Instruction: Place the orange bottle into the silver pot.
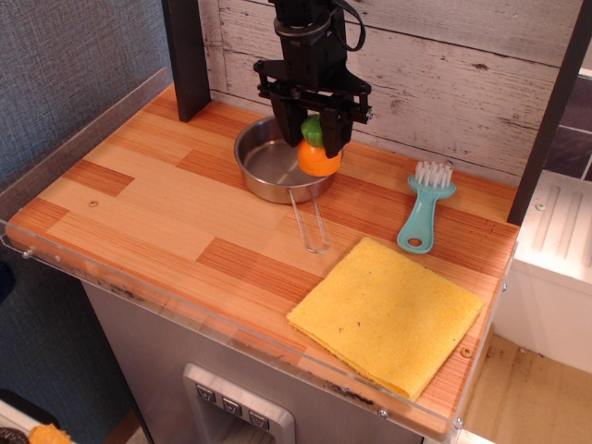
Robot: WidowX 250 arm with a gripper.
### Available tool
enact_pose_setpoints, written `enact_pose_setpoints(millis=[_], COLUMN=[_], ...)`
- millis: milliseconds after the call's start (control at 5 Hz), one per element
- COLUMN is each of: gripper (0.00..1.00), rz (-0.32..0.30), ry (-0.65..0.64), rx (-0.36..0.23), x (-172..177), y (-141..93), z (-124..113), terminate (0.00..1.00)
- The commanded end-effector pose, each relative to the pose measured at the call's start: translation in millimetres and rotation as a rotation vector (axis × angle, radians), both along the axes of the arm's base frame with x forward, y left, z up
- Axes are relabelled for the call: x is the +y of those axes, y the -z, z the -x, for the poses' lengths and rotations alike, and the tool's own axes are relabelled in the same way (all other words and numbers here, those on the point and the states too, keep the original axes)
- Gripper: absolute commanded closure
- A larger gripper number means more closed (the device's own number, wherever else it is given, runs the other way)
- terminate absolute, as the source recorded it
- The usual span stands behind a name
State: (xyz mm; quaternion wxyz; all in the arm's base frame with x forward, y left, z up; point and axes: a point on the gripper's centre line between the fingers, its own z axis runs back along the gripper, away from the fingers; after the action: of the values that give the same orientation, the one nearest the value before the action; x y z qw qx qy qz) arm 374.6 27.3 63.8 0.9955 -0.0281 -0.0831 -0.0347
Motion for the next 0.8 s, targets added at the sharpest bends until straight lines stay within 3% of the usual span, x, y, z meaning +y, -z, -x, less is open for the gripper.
enact_pose_setpoints(millis=[0,400,600], gripper=[1.00,1.00,1.00], rz=[-0.042,-0.052,-0.023], ry=[-0.001,0.004,0.020], rx=[-0.052,-0.064,-0.122], x=[14.9,22.1,16.1], y=[-13.3,-20.7,-40.4], z=[-0.1,9.6,16.8], terminate=[0.00,0.00,0.00])
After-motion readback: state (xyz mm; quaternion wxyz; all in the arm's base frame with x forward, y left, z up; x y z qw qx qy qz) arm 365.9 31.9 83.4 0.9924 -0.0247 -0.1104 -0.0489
